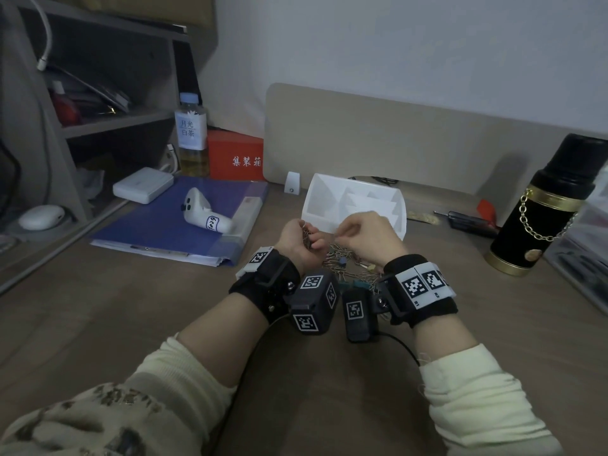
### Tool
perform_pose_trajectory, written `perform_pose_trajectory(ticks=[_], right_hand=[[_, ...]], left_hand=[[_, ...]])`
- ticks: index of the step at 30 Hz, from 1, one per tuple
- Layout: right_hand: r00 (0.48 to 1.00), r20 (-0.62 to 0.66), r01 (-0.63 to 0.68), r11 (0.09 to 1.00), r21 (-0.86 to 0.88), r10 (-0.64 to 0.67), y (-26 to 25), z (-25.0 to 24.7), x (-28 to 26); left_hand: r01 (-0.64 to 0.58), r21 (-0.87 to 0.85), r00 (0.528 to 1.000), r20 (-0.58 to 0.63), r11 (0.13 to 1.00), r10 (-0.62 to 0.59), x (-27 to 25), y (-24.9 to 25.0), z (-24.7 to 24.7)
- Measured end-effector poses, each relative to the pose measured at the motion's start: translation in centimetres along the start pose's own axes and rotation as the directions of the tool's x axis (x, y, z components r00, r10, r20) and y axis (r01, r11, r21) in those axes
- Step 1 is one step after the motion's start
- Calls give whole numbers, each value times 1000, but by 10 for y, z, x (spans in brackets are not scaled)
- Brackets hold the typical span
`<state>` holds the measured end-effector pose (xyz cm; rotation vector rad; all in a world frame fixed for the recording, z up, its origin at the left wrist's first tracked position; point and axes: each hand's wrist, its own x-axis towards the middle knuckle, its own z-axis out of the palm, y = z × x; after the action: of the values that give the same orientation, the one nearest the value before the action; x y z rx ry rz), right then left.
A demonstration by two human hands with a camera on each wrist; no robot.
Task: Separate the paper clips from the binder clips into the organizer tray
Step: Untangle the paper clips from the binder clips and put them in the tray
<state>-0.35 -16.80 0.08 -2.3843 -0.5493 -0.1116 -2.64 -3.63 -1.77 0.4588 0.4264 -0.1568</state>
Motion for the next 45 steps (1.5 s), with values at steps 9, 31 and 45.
perform_pose_trajectory(ticks=[9,31,45], right_hand=[[935,348,27,967,-252,65,4,4,-8],[983,138,-75,949,-305,122,12,10,2],[991,51,116,988,102,-121,-12,8,-4]], left_hand=[[-64,109,997,-26,992,67,-4,1,2],[45,40,999,-29,998,-44,8,-8,-2],[136,49,982,122,989,-142,-3,-17,6]])
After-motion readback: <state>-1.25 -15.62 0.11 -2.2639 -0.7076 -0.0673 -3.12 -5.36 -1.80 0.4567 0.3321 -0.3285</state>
